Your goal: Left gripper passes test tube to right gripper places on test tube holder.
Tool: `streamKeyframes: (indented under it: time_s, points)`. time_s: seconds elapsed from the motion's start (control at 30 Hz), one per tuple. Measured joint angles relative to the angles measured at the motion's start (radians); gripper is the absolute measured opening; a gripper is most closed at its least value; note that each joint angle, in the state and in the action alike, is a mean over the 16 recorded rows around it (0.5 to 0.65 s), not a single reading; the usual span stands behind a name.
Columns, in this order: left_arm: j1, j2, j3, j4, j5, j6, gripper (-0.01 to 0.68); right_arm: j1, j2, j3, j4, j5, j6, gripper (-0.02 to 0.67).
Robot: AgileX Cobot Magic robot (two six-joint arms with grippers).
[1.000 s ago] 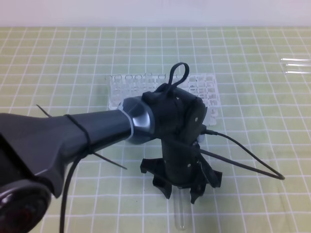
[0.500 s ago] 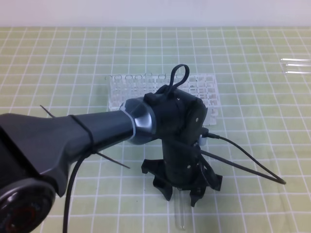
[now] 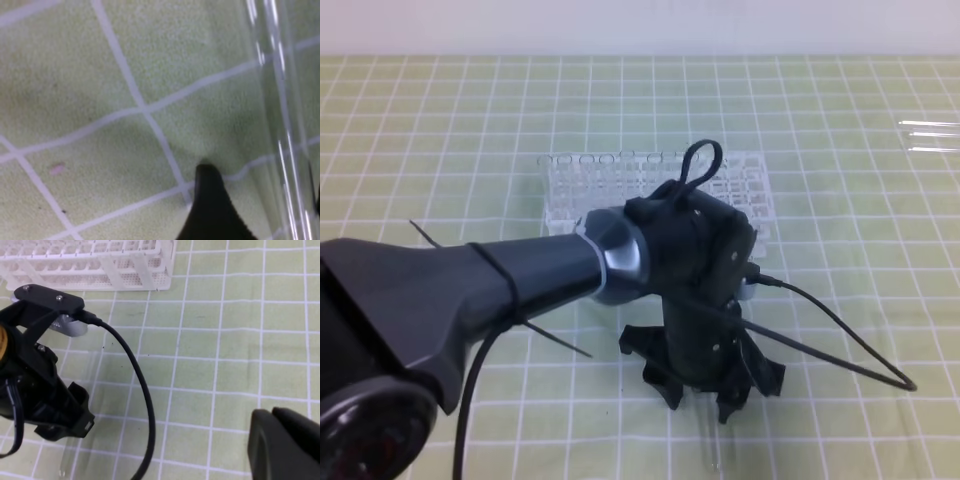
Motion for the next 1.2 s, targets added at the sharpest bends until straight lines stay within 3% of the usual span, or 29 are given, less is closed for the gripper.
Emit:
streamKeyframes:
  time_s: [0.6, 1.2]
  points:
    - [-0.003, 0.007, -0.001, 0.031, 0.044, 0.04, 0.113, 0.014, 0.0, 0.0, -0.004, 0.0, -0.001, -0.016]
    - [-0.004, -0.014, -0.002, 0.077, 0.117, 0.063, 0.08, 0.014, 0.0, 0.0, -0.005, 0.0, -0.001, -0.016]
